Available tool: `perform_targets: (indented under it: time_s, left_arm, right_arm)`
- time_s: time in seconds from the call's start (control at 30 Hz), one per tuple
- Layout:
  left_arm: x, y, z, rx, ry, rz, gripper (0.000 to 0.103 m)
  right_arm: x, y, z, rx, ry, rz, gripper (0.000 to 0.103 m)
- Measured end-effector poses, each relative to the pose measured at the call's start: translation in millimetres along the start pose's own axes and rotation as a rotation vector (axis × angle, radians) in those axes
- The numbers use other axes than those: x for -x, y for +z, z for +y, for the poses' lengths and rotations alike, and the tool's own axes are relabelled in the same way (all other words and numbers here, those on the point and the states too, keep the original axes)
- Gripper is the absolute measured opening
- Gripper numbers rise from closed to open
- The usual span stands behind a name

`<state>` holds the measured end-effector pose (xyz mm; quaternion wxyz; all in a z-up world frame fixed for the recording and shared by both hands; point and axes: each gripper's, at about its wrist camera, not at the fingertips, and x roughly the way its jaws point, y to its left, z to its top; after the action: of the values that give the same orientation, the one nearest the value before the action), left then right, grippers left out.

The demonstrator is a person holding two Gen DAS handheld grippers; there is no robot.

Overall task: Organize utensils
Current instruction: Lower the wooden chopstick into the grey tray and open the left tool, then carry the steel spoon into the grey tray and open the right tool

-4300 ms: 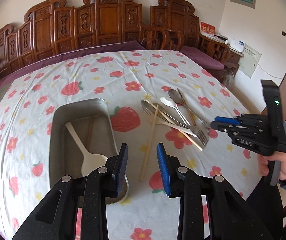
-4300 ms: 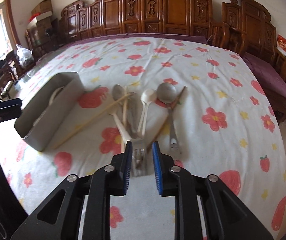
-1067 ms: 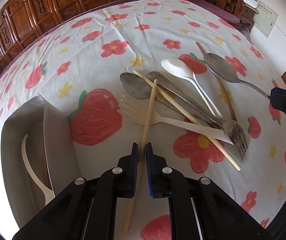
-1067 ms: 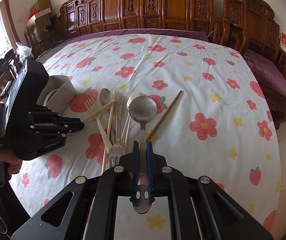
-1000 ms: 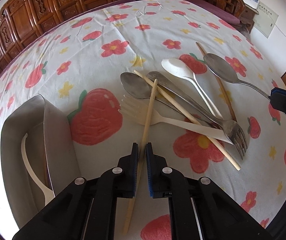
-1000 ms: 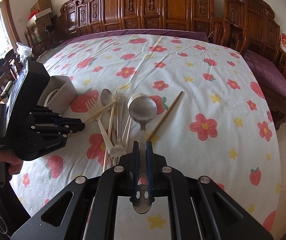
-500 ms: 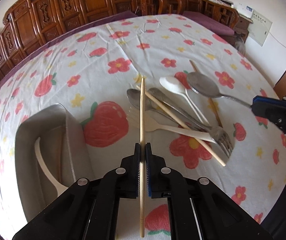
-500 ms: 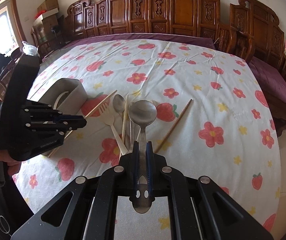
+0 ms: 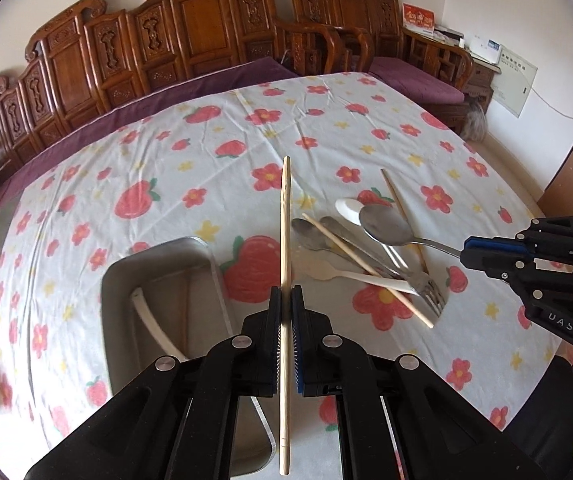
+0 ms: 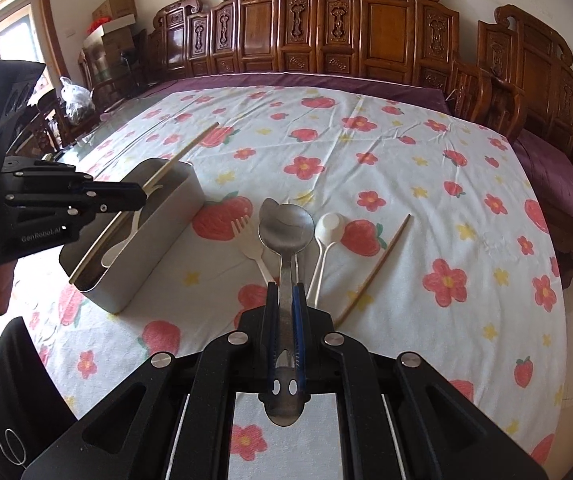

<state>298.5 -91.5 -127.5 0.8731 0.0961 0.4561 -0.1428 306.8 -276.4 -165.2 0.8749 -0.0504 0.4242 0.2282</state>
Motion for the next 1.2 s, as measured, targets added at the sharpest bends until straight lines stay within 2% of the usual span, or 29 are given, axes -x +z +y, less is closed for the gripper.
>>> perform_targets:
  time_s: [0.3,0.53,0.77,0.9,0.97,1.2]
  left_arm:
    - [10.0,-15.3,49.5,0.076,0.034,-0.011,0.005]
    - [3.1,-23.0,82.5,0.143,0.048,0.002,0.005]
    - [-3.9,-29.4,97.1,0.174,0.061,0.013,0.005]
    - [-2.7,-35.3,101.0,0.19,0.056,0.014,0.012]
    - [2.7,-39.0,101.9,0.192,0.057,0.006,0.015]
    - [38.9,-54.5,101.7,0.175,0.063,-0.051,0.016]
  right_arm:
    - [4.2,3.2,29.6,0.049,0.02,-0.011,0.009]
    - [3.4,12.0,55.5,0.067,0.047,-0.014,0.009]
    - [-0.6,20.0,78.5,0.072,0.07,-0.003,0.009]
    - [0.0,19.3,90.8,0.054,0.08,0.0,0.009]
    - [0.5,19.4,97.5,0.057,0.083,0.003,0.009]
    - [-4.9,27.3,121.0,0.083,0.08,0.015,0.009]
